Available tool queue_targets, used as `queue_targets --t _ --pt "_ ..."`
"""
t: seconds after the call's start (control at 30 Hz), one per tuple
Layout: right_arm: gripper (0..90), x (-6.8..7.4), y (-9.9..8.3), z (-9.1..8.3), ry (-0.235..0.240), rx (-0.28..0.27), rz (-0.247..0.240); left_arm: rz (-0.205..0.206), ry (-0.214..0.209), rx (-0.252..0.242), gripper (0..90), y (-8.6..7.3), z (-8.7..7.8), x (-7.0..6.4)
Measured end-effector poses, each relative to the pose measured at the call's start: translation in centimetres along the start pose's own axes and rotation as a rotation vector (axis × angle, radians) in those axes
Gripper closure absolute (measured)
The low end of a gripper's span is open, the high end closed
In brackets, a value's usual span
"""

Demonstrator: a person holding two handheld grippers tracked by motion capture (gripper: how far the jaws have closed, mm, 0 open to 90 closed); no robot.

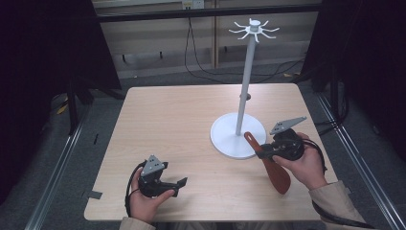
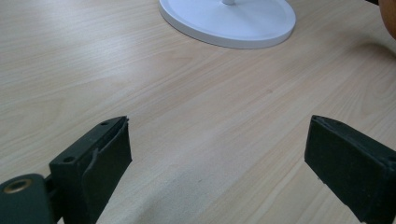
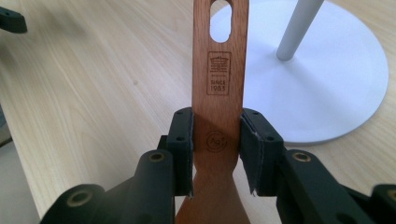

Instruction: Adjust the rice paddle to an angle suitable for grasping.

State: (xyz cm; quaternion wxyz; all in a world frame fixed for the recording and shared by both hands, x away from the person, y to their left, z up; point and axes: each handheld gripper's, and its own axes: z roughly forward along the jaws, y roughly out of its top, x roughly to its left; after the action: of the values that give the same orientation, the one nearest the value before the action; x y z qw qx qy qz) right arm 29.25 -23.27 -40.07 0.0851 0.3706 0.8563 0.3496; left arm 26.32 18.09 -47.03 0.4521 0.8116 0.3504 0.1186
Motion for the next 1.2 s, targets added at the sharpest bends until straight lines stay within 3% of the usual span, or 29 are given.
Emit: queue_targets --t 0.67,0.97,1.2 --pt "67.1 0.2 1.5 -2.9 -0.02 -0.194 0.012 -0.01 -0.001 -0.007 7.0 0.0 -0.1 0.1" --pt "67.1 0.1 2.3 -4.3 -0.03 -0.264 0.024 -0.016 0.0 -0.015 7.0 0.0 -0.2 0.1" --pt "67.0 0.2 2.8 -4.9 -0.036 -0.289 0.024 -0.016 0.005 -0.015 7.0 -0.1 -0.2 0.2"
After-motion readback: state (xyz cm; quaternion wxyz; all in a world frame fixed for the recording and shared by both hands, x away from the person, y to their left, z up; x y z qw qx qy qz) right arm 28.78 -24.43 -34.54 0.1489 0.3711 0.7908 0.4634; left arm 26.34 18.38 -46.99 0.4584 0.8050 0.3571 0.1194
